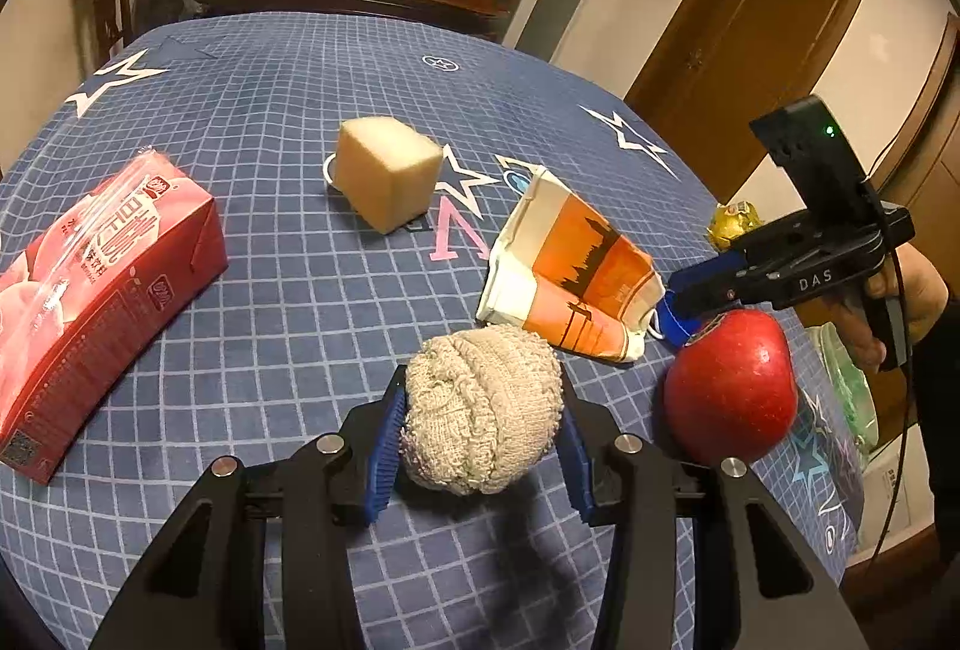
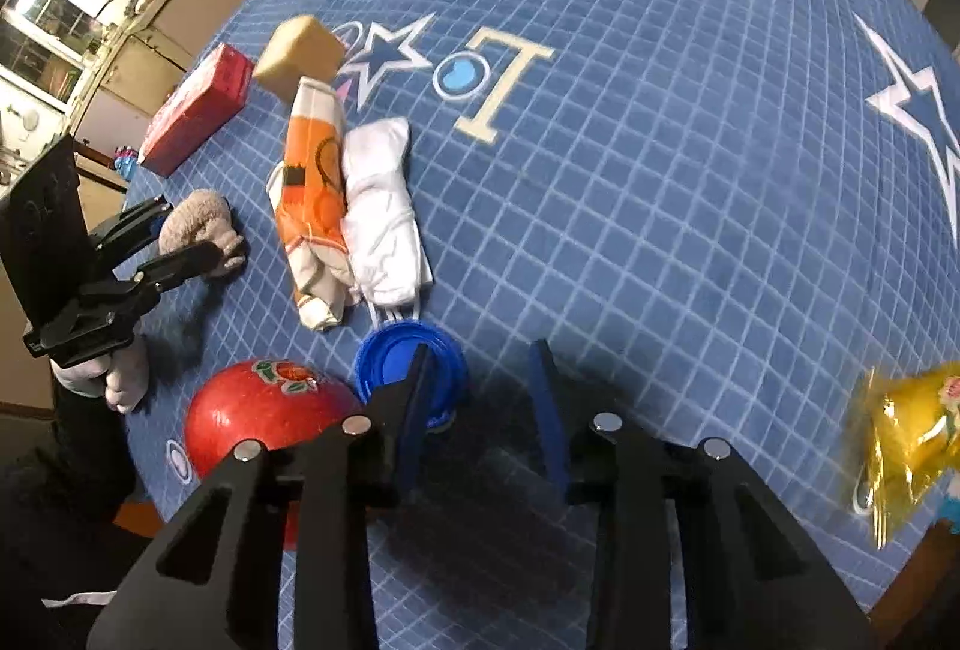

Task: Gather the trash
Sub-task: 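Grasp the grey knitted ball with the left gripper while the right grasps the blue bottle cap, then carry the knitted ball and blue cap with both grippers over the bin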

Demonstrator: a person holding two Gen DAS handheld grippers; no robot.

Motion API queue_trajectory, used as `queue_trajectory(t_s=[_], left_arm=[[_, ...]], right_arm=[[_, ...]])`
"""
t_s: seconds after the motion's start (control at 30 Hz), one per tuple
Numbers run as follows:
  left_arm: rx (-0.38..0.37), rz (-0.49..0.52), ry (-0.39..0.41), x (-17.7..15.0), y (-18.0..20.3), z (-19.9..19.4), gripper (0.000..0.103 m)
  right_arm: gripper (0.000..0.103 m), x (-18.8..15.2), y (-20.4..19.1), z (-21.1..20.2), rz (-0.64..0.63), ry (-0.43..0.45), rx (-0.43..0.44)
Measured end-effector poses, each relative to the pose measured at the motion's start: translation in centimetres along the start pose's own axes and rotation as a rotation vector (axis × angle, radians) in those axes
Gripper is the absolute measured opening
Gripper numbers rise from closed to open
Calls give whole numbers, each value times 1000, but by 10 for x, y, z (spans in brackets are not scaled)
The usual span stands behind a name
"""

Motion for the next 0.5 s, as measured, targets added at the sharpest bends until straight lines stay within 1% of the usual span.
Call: queue_trajectory(t_s=[0.03, 0.1, 0.13, 0.2, 0.23, 0.3, 0.33, 0.4, 0.47, 0.5], left_arm=[[4, 4, 0, 0, 1, 0, 46], [11, 15, 0, 0, 5, 1, 46], [21, 24, 2, 0, 7, 1, 46], [24, 26, 4, 0, 10, 1, 46], [24, 27, 8, 0, 11, 0, 46], [24, 30, 32, 1, 14, -5, 46], [30, 32, 41, 1, 15, -7, 46], [50, 35, 70, 4, 19, -14, 46], [76, 32, 103, 5, 25, -24, 46], [85, 35, 124, 7, 30, -31, 46]], right_arm=[[20, 0, 2, -2, -7, 3, -12], [5, 0, 1, -2, -36, 4, -22], [4, 2, -5, 1, -55, 11, -28], [3, 1, -19, 7, -89, 31, -73], [3, 0, -22, 8, -100, 59, -106], [1, -2, -23, -2, -98, 140, -140], [1, -5, -23, -14, -90, 195, -150], [1, -12, -23, -33, -71, 276, -147], [1, -27, -30, -53, -69, 360, -161], [1, -34, -33, -60, -67, 388, -168]])
Point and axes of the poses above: each gripper's, at about its wrist camera, not at the fingertips, and z roughly the way its jaws point, y to its right, x to its top, the point moved 2 cm from there along z, roughly the way its jaws point, and after that the axes turned 12 degrees about x, right-handed, at the moved point
